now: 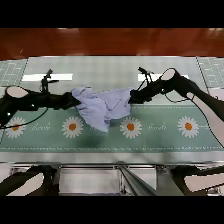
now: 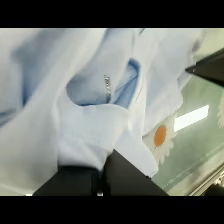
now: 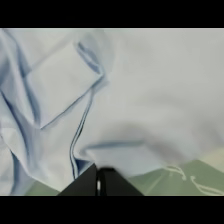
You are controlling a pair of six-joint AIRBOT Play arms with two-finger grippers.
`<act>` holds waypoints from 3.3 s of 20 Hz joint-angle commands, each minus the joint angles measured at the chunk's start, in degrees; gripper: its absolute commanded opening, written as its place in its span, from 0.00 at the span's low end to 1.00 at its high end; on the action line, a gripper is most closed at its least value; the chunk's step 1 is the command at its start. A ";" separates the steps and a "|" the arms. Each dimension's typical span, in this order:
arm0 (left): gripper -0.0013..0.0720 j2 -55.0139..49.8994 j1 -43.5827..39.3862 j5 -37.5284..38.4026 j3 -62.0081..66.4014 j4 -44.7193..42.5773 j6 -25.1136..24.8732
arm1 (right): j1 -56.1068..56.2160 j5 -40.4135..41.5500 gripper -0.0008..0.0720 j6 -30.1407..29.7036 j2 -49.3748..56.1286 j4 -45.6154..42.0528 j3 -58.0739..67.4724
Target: Fold the shirts.
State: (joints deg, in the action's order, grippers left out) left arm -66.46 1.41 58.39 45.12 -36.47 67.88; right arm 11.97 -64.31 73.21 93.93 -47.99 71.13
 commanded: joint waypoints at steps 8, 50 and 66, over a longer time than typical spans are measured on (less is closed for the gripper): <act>0.04 5.42 11.82 8.85 40.87 2.16 0.55 | -9.44 -6.27 0.04 9.09 -21.99 -15.65 36.06; 0.71 -0.55 20.02 20.96 0.20 0.35 -5.01 | -42.16 -6.62 0.57 9.16 -28.06 -17.92 -18.64; 0.71 -8.41 3.26 1.31 -2.60 -5.11 -6.91 | -44.72 -2.82 0.57 -4.57 -32.61 -0.59 -39.54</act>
State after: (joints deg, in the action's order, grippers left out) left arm -72.82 5.30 60.42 39.03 -34.50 56.60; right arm -32.69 -66.43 69.19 61.41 -49.04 31.86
